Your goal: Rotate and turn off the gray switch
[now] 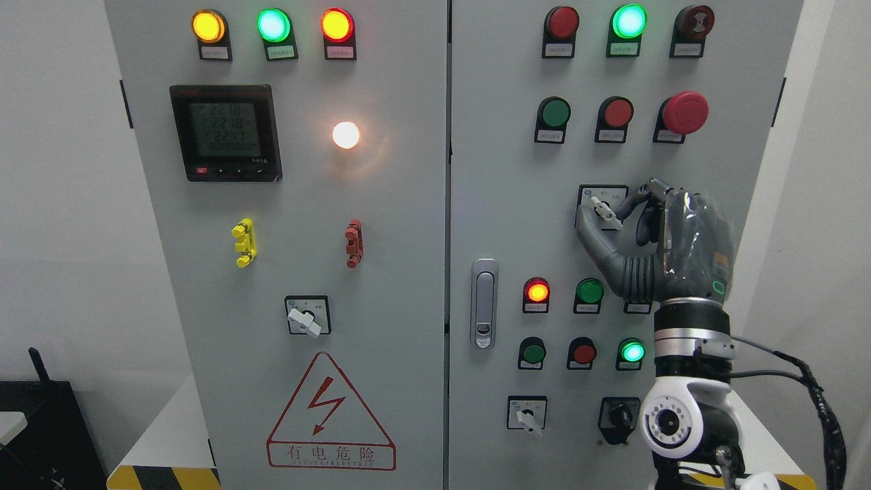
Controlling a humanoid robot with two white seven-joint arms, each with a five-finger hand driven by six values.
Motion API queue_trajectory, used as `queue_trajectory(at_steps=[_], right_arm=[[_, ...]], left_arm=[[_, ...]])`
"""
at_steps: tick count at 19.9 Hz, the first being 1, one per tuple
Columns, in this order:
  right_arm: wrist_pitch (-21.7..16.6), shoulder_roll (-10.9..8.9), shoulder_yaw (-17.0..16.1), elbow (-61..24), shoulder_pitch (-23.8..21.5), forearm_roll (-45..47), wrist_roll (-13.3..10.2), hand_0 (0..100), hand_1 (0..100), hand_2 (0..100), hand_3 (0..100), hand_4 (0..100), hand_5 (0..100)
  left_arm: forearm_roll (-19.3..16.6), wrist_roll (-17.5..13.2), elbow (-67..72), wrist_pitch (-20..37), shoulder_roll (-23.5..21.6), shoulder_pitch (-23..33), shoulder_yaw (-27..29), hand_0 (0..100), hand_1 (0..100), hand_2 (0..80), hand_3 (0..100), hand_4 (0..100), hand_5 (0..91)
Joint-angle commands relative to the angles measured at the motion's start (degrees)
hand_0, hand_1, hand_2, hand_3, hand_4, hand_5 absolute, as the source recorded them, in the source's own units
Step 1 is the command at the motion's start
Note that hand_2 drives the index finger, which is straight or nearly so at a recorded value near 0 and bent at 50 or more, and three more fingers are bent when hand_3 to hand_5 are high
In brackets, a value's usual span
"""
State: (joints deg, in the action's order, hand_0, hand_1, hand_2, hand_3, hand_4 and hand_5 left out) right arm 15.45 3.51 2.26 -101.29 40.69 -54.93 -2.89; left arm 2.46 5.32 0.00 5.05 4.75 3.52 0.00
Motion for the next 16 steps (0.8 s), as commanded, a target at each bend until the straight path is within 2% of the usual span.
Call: queue_trajectory(at_steps=[1, 11, 16], right_arm=[[0.19, 0.01, 0.46, 0.04, 0.0, -0.35, 0.08, 21, 44, 68, 100, 99, 100], [0.55, 0.01, 0.46, 0.48, 0.0, -0.35, 0.08, 24, 46, 68, 100, 100, 100], [0.55, 0.01, 0.46, 0.48, 0.09, -0.35, 0.17, 31, 46, 68, 100, 99, 100]], left_arm=[[0.0, 0.04, 0.79, -0.04, 0.0, 0.0, -0.09, 12, 39, 0.0, 0, 0, 0.0], [0.0, 0.04, 0.79, -0.04, 0.0, 0.0, -0.09, 12, 39, 0.0, 0, 0, 0.0], [0.0, -0.05, 0.79, -0.04, 0.0, 0.0, -0.09, 12, 39, 0.0, 0, 0, 0.0]])
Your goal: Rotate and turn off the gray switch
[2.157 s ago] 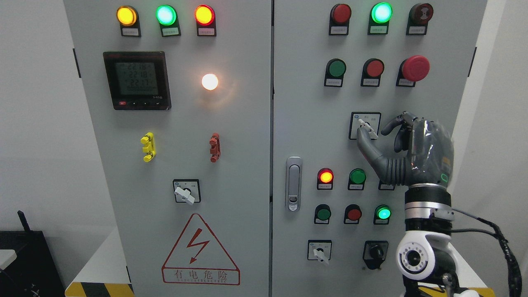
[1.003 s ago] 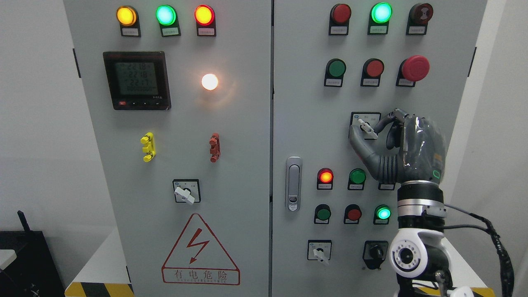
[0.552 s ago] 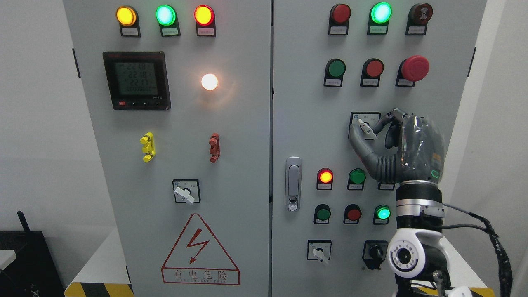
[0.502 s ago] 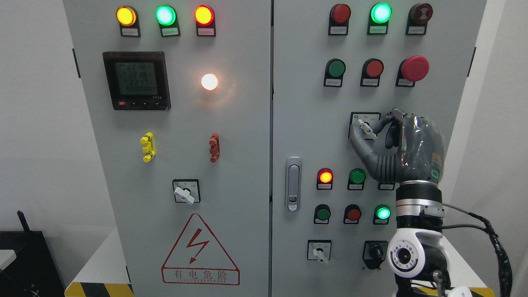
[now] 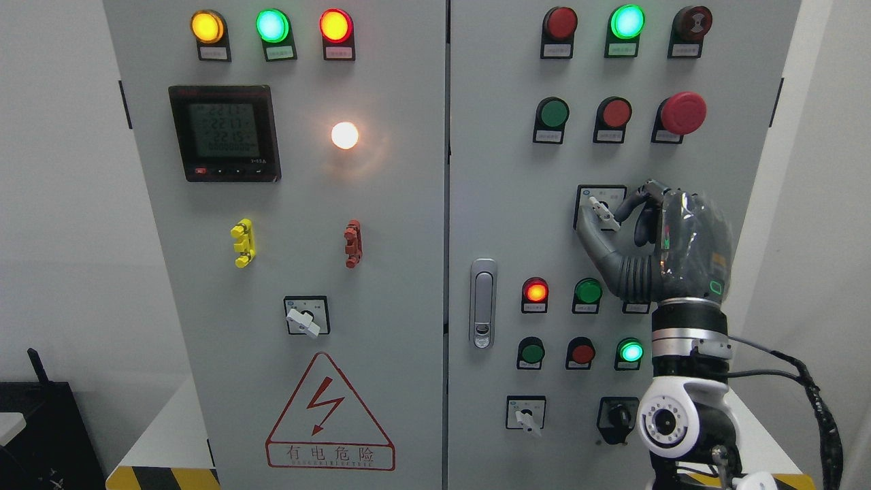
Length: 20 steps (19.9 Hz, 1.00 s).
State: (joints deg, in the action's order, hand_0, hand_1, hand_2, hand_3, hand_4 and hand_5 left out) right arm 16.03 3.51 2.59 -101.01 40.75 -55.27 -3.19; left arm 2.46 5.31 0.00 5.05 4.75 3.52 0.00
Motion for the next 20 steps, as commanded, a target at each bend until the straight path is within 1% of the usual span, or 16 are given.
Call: queue_trajectory(at_steps=[1, 5, 14, 20], right_arm=[[-0.04, 0.0, 0.14, 0.2, 0.03, -0.02, 0.46, 32, 46, 68, 100, 99, 100], [-0.04, 0.0, 0.14, 0.37, 0.03, -0.1, 0.46, 35, 46, 69, 100, 99, 100], [-0.04, 0.0, 0.14, 0.55, 0.29, -0.1, 0.55, 36, 47, 70, 100, 99, 100], [-0.04, 0.0, 0.14, 0.64, 0.29, -0.02, 0.55, 41, 47, 70, 100, 100, 100]], left_arm=[[0.0, -0.04, 0.79, -0.04, 0.0, 0.0, -0.09, 12, 39, 0.0, 0, 0, 0.0], [0.0, 0.05, 0.79, -0.04, 0.0, 0.0, -0.09, 12, 39, 0.0, 0, 0, 0.0], [0.0, 0.05, 0.79, -0.04, 0.0, 0.0, -0.09, 12, 39, 0.0, 0, 0, 0.0], [0.0, -0.04, 0.79, -0.04, 0.0, 0.0, -0.09, 12, 39, 0.0, 0, 0, 0.0]])
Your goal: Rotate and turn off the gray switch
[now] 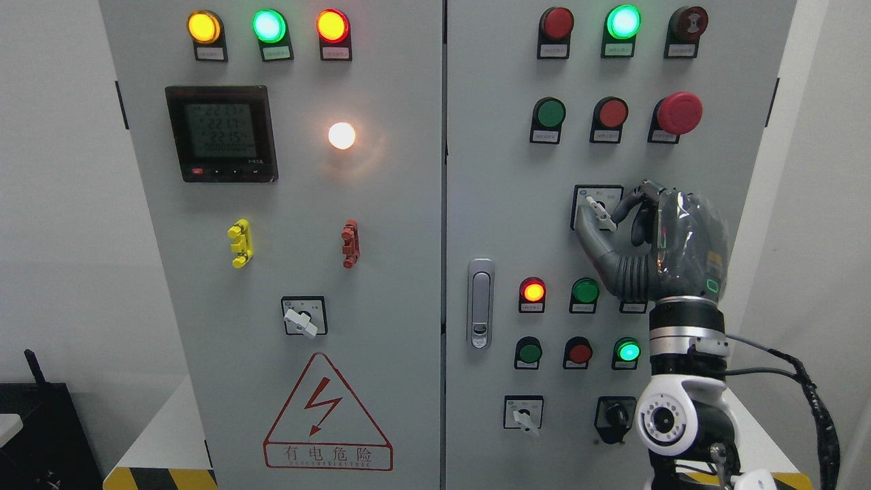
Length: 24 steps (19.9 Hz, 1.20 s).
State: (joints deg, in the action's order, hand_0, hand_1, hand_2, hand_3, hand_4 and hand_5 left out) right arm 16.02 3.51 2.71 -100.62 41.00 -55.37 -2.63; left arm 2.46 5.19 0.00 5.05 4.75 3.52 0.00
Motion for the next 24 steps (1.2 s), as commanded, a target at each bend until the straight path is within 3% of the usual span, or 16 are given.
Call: queue_trajectory(at_steps=[1, 24], right_arm=[[-0.03, 0.0, 0.02, 0.25, 0.04, 0.09, 0.08, 42, 47, 70, 100, 100, 100], [-0.03, 0.09, 0.02, 0.33, 0.13, 0.17, 0.0, 51, 44, 71, 100, 100, 100]], left_arm=[[0.0, 0.17, 0.79, -0.04, 0.0, 0.0, -0.09, 12, 39, 0.0, 0, 0, 0.0], [0.0, 0.17, 0.79, -0.04, 0.0, 0.0, -0.09, 12, 39, 0.0, 0, 0, 0.0]])
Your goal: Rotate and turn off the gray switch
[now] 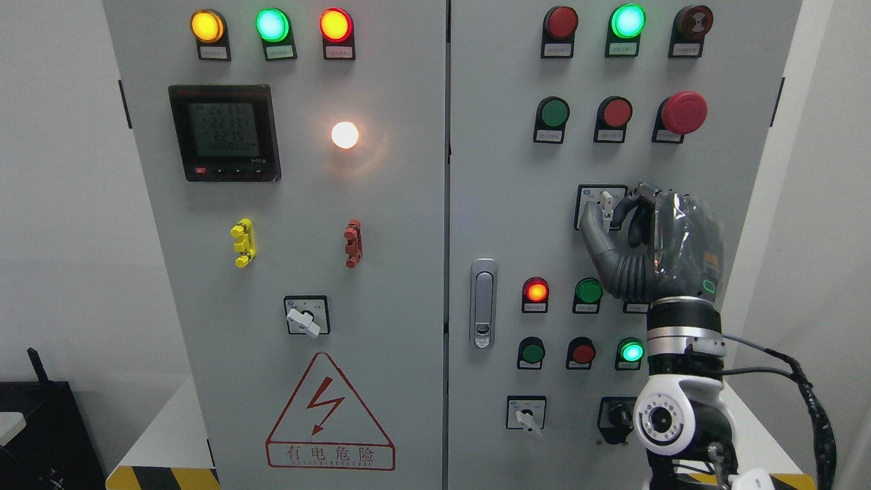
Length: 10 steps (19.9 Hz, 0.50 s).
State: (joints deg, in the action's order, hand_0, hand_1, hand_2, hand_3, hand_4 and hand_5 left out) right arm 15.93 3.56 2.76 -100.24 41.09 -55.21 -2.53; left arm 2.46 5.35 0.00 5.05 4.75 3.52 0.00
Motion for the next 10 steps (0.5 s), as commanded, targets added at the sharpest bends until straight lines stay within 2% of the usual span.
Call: queue_trajectory(at_steps=[1, 3, 10], right_arm=[[0.07, 0.05, -0.03, -0.04, 0.04, 0.01, -0.11, 51, 43, 71, 100, 100, 100], [0.07, 0.05, -0.12, -0.04, -0.05, 0.01, -0.28, 53, 42, 71, 100, 100, 100], [-0.11, 0.05, -0.3, -0.3, -0.22, 0.19, -0.28, 45, 44, 71, 100, 100, 100]], left_arm=[[0.0, 0.01, 0.79, -0.04, 0.0, 0.0, -0.09, 12, 39, 0.0, 0, 0, 0.0], [0.0, 0.01, 0.79, -0.04, 0.0, 0.0, -0.09, 12, 39, 0.0, 0, 0, 0.0], [0.0, 0.01, 0.79, -0.04, 0.0, 0.0, -0.09, 12, 39, 0.0, 0, 0, 0.0]])
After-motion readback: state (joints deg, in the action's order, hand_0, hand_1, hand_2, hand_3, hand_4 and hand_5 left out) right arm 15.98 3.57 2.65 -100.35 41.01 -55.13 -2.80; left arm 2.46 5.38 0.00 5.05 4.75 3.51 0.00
